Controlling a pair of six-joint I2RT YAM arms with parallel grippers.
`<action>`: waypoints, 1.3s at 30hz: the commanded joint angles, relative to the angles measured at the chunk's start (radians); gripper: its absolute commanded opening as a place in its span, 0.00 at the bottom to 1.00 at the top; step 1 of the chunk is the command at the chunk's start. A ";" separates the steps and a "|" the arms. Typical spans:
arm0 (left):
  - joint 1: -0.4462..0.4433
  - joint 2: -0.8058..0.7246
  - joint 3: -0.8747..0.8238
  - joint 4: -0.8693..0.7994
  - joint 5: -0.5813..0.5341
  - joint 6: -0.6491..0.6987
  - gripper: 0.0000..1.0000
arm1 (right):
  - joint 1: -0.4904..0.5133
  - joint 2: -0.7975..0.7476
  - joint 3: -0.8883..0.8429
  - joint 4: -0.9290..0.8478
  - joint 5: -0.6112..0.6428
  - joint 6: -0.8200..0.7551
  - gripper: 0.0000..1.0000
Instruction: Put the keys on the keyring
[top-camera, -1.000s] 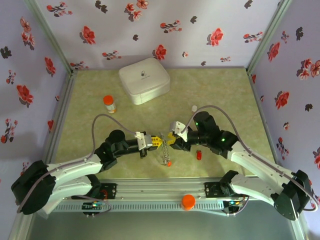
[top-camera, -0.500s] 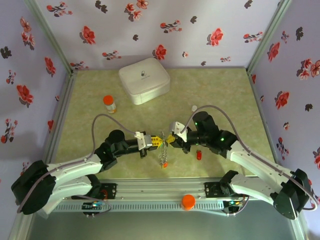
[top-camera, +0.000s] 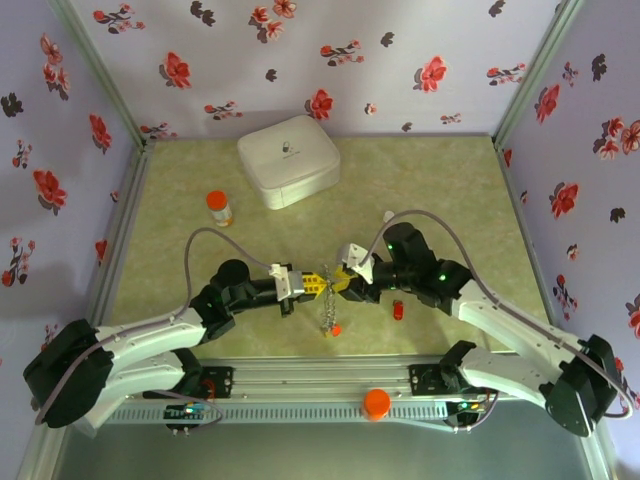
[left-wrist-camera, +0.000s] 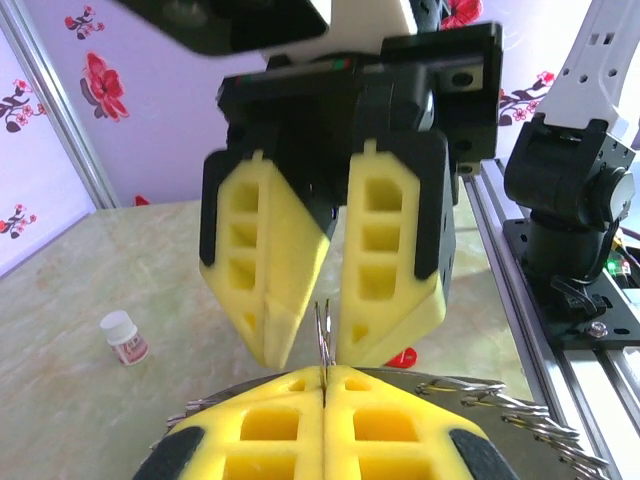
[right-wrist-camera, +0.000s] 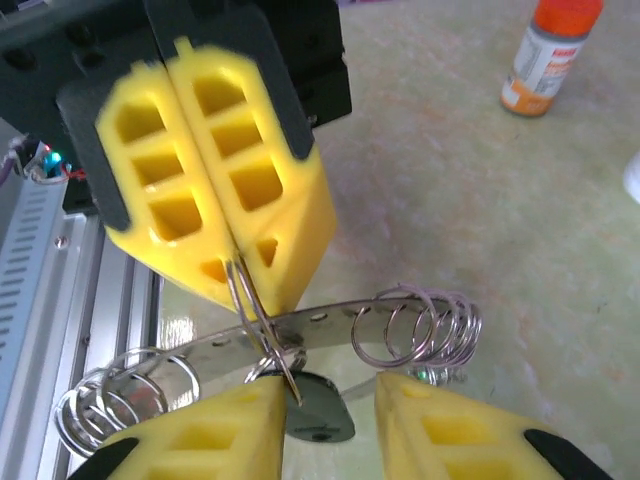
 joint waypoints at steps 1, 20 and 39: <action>-0.001 0.006 0.002 0.093 0.024 -0.013 0.00 | 0.005 -0.046 -0.004 0.023 -0.024 -0.005 0.32; -0.002 0.019 -0.008 0.137 0.018 -0.032 0.00 | 0.006 0.003 -0.023 0.157 -0.119 0.068 0.07; -0.003 -0.050 0.096 -0.284 -0.052 0.075 0.27 | 0.118 0.181 0.326 -0.397 0.141 -0.271 0.00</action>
